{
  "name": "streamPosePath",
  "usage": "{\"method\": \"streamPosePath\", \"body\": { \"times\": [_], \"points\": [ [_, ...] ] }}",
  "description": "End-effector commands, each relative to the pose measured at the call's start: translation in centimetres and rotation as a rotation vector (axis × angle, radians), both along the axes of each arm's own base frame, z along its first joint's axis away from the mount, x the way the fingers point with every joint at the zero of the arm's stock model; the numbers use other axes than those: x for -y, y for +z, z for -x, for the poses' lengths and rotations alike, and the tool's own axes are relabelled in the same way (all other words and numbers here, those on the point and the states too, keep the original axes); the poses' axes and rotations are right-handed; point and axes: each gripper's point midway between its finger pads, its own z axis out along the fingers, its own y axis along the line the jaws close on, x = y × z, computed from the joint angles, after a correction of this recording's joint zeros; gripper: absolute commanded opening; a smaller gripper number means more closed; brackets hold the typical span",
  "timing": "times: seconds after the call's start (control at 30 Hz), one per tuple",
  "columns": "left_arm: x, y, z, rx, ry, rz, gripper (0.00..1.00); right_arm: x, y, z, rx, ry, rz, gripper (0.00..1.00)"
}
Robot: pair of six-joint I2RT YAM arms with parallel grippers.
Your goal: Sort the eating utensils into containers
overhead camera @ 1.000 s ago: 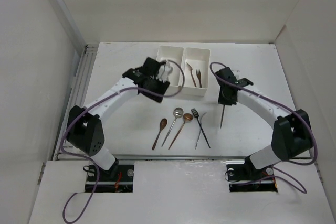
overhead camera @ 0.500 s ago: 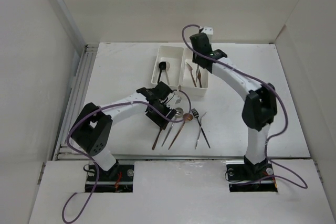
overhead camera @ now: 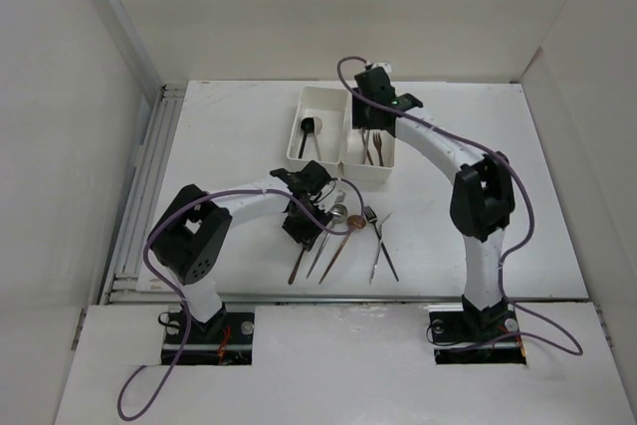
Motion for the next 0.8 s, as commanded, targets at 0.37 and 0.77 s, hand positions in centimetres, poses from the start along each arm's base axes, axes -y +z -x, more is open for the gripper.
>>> {"method": "streamPosePath", "body": {
  "times": [0.37, 0.77],
  "points": [
    [-2.3, -4.4, 0.3, -0.070, 0.085, -0.109, 0.00, 4.3, 17.6, 4.9, 0.328, -0.037, -0.077, 0.64],
    [1.5, 15.9, -9.6, 0.362, 0.087, 0.193, 0.00, 2.4, 5.1, 21.0, -0.074, 0.184, -0.208, 0.77]
  ]
}}
